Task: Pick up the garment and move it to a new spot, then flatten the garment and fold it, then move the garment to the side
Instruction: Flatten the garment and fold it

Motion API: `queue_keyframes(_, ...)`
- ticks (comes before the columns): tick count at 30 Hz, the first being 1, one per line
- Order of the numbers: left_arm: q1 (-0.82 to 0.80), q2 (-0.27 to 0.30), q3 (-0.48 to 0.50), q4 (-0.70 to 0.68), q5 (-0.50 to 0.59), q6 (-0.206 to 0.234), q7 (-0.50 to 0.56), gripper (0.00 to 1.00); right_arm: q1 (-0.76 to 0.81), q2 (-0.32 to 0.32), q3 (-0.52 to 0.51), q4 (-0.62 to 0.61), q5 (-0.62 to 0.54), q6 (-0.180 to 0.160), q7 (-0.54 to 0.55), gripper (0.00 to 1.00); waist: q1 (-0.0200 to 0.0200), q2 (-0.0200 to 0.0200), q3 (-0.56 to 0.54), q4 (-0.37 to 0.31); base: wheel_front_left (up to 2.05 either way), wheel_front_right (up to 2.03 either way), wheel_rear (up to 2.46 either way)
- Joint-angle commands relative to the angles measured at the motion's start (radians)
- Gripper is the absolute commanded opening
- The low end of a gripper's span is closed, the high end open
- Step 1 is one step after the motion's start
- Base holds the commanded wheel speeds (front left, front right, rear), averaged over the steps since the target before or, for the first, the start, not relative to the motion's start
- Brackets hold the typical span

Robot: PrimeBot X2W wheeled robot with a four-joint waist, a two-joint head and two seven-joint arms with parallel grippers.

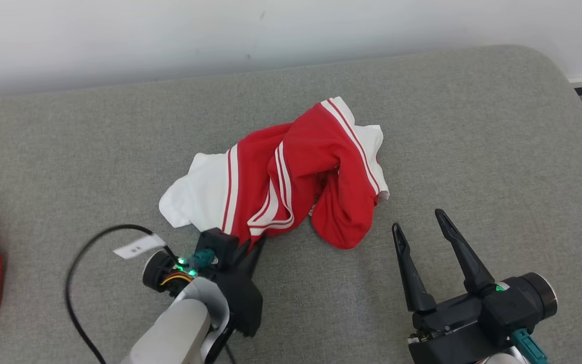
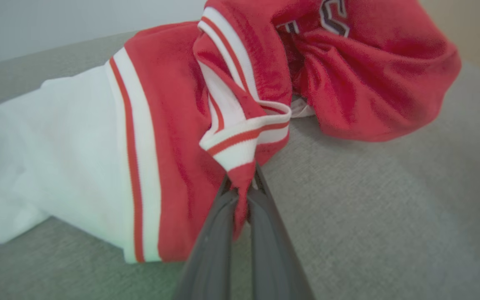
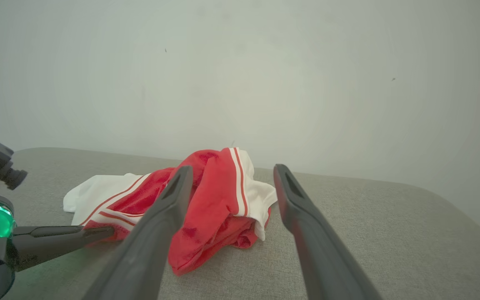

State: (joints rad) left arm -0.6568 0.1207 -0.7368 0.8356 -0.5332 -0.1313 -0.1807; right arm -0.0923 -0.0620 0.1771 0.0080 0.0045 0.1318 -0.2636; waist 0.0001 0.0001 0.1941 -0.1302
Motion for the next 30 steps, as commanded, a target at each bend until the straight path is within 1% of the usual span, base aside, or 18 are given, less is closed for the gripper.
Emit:
queue_keyframes(1, -0.004, -0.014, -0.001, -0.019, -0.044, 0.001, 0.010, 0.00, 0.005, 0.003, 0.001, 0.000, 0.005, -0.002, -0.001, 1.00, -0.0001, -0.0001, -0.009, -0.006, 0.00, 0.00, 0.00)
queue_keyframes(4, -0.001, -0.016, -0.007, -0.104, -0.211, 0.001, 0.068, 0.00, 0.004, 0.004, 0.004, 0.005, 0.010, -0.002, -0.001, 1.00, -0.0001, -0.0001, -0.028, -0.021, 0.00, 0.00, 0.00)
queue_keyframes(9, -0.061, 0.006, 0.016, -0.271, -0.467, 0.001, 0.202, 0.00, -0.003, 0.008, 0.005, 0.015, 0.013, -0.002, -0.001, 1.00, -0.0001, -0.0001, -0.053, -0.070, 0.00, 0.00, 0.00)
queue_keyframes(11, -0.095, 0.014, 0.040, -0.335, -0.557, 0.001, 0.246, 0.00, 0.001, 0.010, 0.008, 0.018, 0.020, -0.002, -0.001, 1.00, -0.0001, -0.0001, -0.064, -0.095, 0.00, 0.00, 0.00)
queue_keyframes(13, -0.132, 0.019, 0.082, -0.367, -0.627, 0.001, 0.278, 0.00, 0.009, 0.011, 0.008, 0.022, 0.028, -0.002, -0.001, 1.00, -0.0001, -0.0001, -0.073, -0.120, 0.00, 0.00, 0.00)
queue_keyframes(15, -0.177, 0.011, 0.115, -0.387, -0.682, 0.001, 0.312, 0.00, 0.015, 0.012, 0.009, 0.021, 0.040, -0.002, -0.001, 1.00, -0.0001, -0.0001, -0.082, -0.147, 0.00, 0.00, 0.00)
queue_keyframes(19, -0.297, -0.015, 0.187, -0.412, -0.751, 0.033, 0.342, 0.00, 0.022, 0.012, 0.014, 0.016, 0.066, -0.002, -0.001, 1.00, -0.0001, -0.0001, -0.090, -0.195, 0.00, 0.00, 0.00)
queue_keyframes(22, -0.379, -0.034, 0.238, -0.415, -0.799, 0.066, 0.341, 0.00, 0.029, 0.013, 0.013, 0.018, 0.074, -0.002, -0.001, 1.00, -0.0001, -0.0001, -0.099, -0.222, 0.00, 0.00, 0.00)
queue_keyframes(24, -0.433, -0.044, 0.266, -0.411, -0.820, 0.080, 0.334, 0.00, 0.032, 0.012, 0.011, 0.020, 0.073, -0.002, -0.001, 1.00, -0.0001, -0.0001, -0.109, -0.236, 0.00, 0.00, 0.00)
queue_keyframes(25, -0.433, -0.044, 0.266, -0.411, -0.820, 0.080, 0.334, 0.00, 0.032, 0.012, 0.011, 0.020, 0.073, -0.002, -0.001, 1.00, -0.0001, -0.0001, -0.109, -0.236, 0.00, 0.00, 0.00)
queue_keyframes(30, -0.512, -0.063, 0.319, -0.375, -0.887, 0.121, 0.306, 0.00, 0.036, 0.013, -0.002, 0.024, 0.056, -0.002, -0.001, 1.00, -0.0001, -0.0001, -0.140, -0.262, 0.00, 0.00, 0.00)
